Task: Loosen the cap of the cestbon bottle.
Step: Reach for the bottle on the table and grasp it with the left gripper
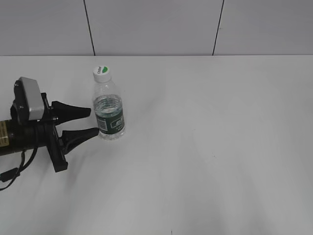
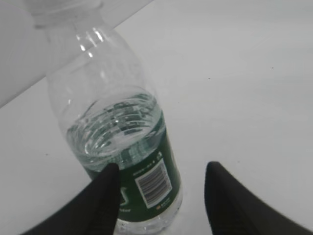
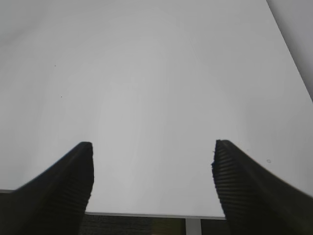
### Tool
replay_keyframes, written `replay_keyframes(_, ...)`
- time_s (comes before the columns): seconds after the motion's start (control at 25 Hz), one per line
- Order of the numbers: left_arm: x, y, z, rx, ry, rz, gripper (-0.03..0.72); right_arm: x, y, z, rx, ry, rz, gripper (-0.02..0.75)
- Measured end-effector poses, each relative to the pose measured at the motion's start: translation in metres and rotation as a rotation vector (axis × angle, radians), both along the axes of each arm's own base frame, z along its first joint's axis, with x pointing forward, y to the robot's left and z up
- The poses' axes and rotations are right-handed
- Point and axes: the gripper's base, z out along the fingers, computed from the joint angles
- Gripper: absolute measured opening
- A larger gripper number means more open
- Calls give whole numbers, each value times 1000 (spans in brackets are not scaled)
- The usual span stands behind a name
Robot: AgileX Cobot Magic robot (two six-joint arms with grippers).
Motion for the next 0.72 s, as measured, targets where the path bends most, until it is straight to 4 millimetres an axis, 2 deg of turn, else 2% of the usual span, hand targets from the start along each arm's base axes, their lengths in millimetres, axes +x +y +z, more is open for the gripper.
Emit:
replay_keyframes(0.32,0,0,0,0,2,-7,339,0,0,0,1,0,1,577)
replay_keyframes(0.6,10,6,2,-107,118,175,336,0,0,0,1,0,1,577)
replay_keyframes(0.72,11,6,2,-136,158,195,337,0,0,0,1,0,1,577)
